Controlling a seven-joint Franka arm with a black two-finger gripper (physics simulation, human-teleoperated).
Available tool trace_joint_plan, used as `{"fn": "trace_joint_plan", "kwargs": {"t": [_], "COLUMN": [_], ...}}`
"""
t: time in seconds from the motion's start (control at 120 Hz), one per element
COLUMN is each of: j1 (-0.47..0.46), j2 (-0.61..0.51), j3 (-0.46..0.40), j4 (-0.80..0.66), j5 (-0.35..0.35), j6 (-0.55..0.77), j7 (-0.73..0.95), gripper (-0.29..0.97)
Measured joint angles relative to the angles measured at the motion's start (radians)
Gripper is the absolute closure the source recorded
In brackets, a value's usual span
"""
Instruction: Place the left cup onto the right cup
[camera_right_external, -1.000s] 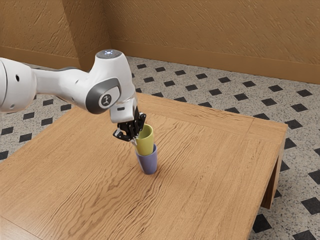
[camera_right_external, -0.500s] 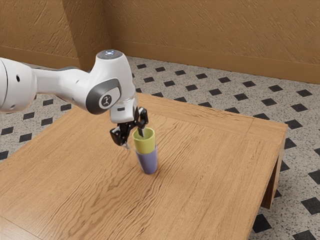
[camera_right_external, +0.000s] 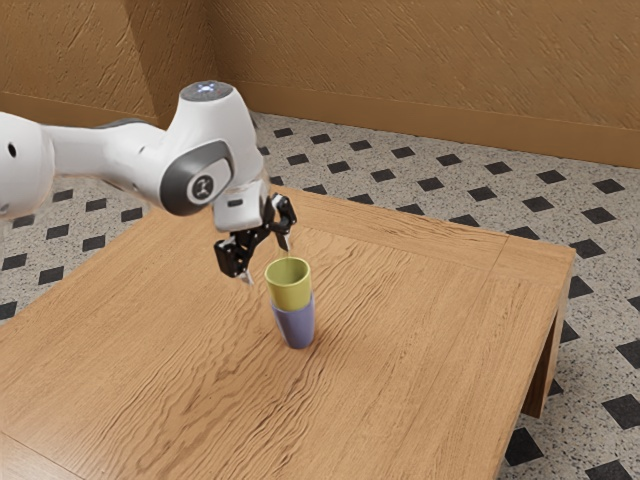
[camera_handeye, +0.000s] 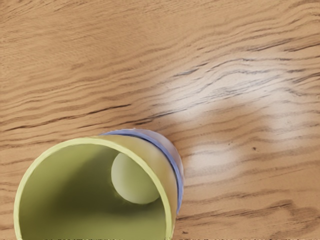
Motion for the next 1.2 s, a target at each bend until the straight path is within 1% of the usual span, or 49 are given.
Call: {"fn": "trace_joint_plan", "kwargs": {"t": [0.342, 0.55, 0.742, 0.967, 1.2], "j1": [0.003, -0.008, -0.02, -0.034, -0.04], "j2": [-0.04, -0.056, -0.058, -0.06, -0.075], "j3": [-0.011, -0.011, -0.009, -0.006, -0.009], "j4": [0.018, 0.068, 0.158, 0.255, 0.345], "j5": [-0.019, -0.021, -0.017, -0.032, -0.047], "j6": [-0.018, -0.079, -0.239, -0.471, -0.63], "j7": [-0.018, -0.105, -0.285, -0.576, -0.871], "gripper": [0.0, 0.0, 0.0, 0.0, 0.0]}}
